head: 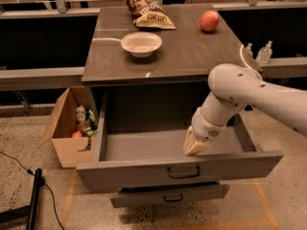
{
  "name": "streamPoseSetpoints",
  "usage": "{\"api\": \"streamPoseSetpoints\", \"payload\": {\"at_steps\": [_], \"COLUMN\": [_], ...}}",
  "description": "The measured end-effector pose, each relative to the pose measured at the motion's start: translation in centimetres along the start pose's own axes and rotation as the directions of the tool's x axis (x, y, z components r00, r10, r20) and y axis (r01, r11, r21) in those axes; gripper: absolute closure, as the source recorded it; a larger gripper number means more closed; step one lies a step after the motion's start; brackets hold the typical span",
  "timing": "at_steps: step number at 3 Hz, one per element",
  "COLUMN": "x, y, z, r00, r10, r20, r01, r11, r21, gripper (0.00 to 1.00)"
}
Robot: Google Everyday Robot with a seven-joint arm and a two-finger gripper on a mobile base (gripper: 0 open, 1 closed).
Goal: Open top drawer
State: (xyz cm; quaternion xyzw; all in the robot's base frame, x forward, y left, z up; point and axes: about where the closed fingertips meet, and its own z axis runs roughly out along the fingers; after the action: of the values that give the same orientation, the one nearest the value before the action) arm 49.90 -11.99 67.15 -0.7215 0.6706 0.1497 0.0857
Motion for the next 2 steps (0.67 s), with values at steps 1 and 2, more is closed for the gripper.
{"api": "streamPoseSetpoints", "payload": {"at_steps": [1,2], "x": [-1.0,-1.7], "y": [3.5,5.7], "z": [0.3,-0.3], "r00": [0.998,0.996], "r10": [0.047,0.074], "r20": [0.041,0.057], "r01": [-0.043,-0.065], "r11": [0.9943,0.9857], "r21": [-0.097,-0.156], "gripper": [1.0,1.0]}}
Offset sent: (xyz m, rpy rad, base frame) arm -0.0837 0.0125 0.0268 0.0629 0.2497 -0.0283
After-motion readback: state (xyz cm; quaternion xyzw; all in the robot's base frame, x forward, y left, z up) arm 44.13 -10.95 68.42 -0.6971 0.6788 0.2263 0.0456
